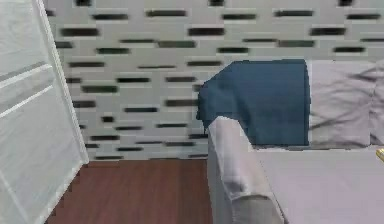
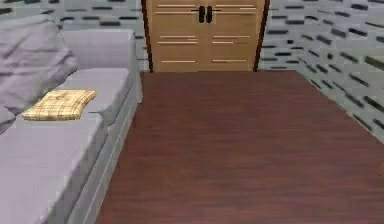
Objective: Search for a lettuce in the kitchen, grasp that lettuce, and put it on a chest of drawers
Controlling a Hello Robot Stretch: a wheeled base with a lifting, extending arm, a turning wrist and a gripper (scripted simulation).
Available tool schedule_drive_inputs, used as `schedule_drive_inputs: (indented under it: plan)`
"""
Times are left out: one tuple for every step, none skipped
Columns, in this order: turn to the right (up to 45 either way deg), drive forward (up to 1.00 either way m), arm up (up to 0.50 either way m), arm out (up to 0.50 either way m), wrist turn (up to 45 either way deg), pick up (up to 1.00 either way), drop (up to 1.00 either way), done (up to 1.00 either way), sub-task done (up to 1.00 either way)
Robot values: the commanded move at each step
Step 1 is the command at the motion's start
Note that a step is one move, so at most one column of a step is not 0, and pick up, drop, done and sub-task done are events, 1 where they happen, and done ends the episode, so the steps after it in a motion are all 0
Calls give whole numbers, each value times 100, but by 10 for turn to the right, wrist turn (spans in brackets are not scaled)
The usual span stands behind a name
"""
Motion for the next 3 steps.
schedule_drive_inputs:
  plan:
    - [-330,0,0,0,0,0,0,0,0]
    - [0,5,0,0,0,0,0,0,0]
    - [-360,0,0,0,0,0,0,0,0]
